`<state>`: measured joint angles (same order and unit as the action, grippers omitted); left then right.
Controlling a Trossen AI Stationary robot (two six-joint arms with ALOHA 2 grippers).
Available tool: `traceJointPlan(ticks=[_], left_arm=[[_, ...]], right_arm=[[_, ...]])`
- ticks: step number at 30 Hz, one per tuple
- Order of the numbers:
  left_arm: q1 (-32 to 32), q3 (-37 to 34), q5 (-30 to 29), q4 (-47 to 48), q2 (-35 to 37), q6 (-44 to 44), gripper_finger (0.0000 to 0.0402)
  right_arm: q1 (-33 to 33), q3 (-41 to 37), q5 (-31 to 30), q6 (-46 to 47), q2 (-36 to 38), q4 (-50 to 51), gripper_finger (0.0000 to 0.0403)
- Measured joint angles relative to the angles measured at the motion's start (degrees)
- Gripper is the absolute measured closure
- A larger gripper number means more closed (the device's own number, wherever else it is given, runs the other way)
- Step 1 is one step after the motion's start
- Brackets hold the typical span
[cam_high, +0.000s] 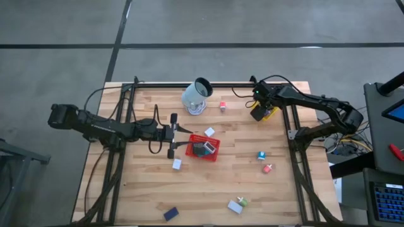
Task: Pick & Place Office items
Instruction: Put the blue charger adapter into the yellow basket
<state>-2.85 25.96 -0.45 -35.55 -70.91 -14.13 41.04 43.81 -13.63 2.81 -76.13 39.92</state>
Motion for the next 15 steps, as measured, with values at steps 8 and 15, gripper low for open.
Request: traceJointPlan(ticks=[8,15], left_arm=[[0.0,0.0,0.0,0.0,0.0,0.0,0.0215],[0.0,0.0,0.0,0.0,0.0,0.0,0.0215]], right_arm=[[-0.2,0.0,-2.0,0.0,0.8,0.0,0.0143],[-4.1,0.0,-2.0,-1.6,5.0,-0.4,0.0146]])
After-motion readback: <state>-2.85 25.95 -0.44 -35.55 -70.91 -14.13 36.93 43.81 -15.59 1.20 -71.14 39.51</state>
